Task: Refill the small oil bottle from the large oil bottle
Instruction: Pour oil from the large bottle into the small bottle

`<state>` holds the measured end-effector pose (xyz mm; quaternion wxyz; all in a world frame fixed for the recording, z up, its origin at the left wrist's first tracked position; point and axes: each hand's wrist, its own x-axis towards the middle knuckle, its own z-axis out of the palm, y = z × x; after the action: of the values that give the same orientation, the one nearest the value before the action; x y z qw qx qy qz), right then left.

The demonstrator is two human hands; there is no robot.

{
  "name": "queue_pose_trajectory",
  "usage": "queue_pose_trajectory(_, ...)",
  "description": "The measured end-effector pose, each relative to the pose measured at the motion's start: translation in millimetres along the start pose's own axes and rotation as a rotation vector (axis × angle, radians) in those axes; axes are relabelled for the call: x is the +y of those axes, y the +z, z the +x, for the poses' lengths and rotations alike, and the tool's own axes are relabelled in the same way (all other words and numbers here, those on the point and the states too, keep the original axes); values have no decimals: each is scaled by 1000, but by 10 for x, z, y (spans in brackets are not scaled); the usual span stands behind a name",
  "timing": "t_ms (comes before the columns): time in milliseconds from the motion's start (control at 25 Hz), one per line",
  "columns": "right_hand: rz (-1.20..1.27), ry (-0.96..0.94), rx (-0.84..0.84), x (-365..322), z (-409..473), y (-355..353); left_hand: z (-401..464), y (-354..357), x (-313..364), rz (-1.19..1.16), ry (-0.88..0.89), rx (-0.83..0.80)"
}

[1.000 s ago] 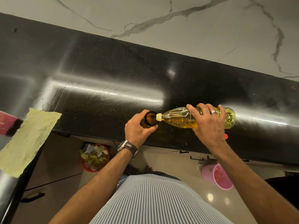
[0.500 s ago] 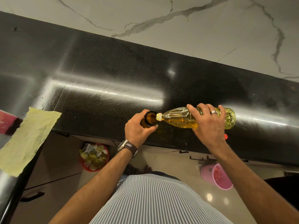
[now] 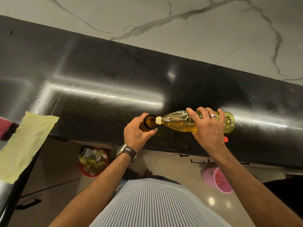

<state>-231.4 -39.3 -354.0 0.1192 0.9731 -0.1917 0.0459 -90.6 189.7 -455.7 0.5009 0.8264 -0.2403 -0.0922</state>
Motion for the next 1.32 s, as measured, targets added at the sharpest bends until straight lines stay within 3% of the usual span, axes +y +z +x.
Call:
queue_pose_trajectory(880, 4, 18, -12, -26, 4, 13, 0, 11, -16, 1, -2, 5)
queue_pose_trajectory(1320, 67, 93, -112, -121, -44, -14, 12, 13, -5, 8, -26, -18)
